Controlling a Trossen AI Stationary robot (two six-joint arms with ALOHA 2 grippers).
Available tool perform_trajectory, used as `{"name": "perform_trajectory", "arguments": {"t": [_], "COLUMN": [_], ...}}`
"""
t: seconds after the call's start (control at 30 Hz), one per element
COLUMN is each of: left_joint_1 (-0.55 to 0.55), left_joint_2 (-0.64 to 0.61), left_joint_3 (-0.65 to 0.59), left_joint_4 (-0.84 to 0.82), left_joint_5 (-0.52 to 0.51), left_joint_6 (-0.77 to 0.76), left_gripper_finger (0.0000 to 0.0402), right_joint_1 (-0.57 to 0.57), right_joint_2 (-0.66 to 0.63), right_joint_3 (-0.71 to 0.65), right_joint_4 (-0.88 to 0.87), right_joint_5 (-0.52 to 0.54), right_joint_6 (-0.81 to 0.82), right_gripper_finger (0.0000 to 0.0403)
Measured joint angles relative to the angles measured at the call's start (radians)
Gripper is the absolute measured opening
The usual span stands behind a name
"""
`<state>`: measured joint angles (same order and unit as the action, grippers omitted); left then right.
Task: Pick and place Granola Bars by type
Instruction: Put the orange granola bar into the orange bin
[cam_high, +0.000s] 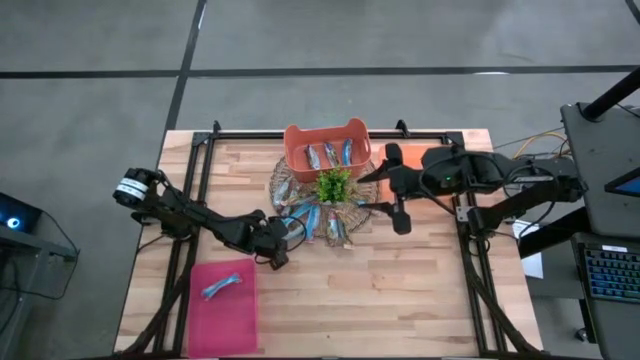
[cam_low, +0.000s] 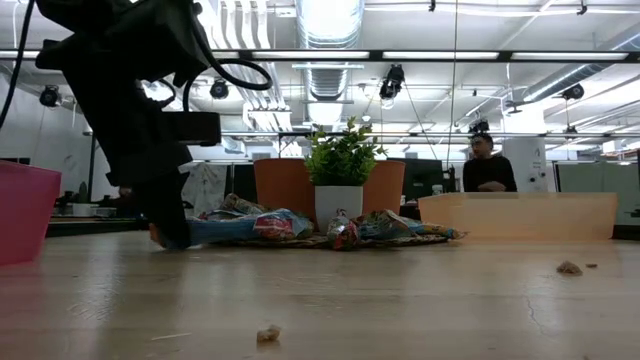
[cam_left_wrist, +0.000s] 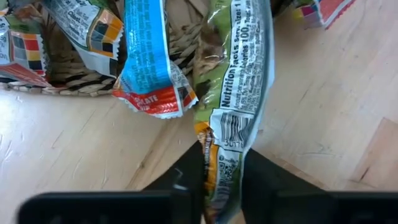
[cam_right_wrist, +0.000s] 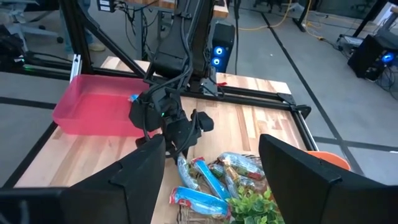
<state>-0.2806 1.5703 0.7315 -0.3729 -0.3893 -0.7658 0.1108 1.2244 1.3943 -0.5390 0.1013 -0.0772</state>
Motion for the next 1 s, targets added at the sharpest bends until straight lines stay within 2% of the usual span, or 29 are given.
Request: {"name": "perform_trajectory", "arguments": {"t": [0.17,0.37,0.5,0.7,0.83,1.0], "left_joint_1": [0.0,0.0,-0.002,-0.002,-0.001,-0.003], "left_joint_2": [0.0,-0.012,-0.062,-0.151,-0.212,-0.286], "left_joint_3": [0.001,0.026,0.078,0.174,0.215,0.26], "left_joint_4": [-0.001,-0.018,-0.086,-0.259,-0.272,-0.272], "left_joint_5": [-0.001,0.015,0.007,-0.062,-0.084,-0.127], "left_joint_6": [0.001,0.001,-0.002,0.009,0.045,0.091], "left_gripper_finger": [0.001,0.0005,0.0003,0.0002,0.0002,0.0001], "right_joint_1": [0.0,0.0,0.0,0.0,-0.001,-0.001], "right_joint_2": [-0.004,-0.004,-0.004,-0.004,-0.004,-0.004], "right_joint_3": [0.001,0.001,0.001,0.001,0.001,0.003], "right_joint_4": [0.0,0.0,-0.001,0.014,0.085,0.17], "right_joint_5": [0.003,0.003,0.003,0.004,0.008,0.084], "right_joint_6": [-0.006,-0.009,-0.005,-0.004,0.034,0.072], "right_gripper_finger": [0.0246,0.0242,0.0242,0.0246,0.0252,0.0258]}}
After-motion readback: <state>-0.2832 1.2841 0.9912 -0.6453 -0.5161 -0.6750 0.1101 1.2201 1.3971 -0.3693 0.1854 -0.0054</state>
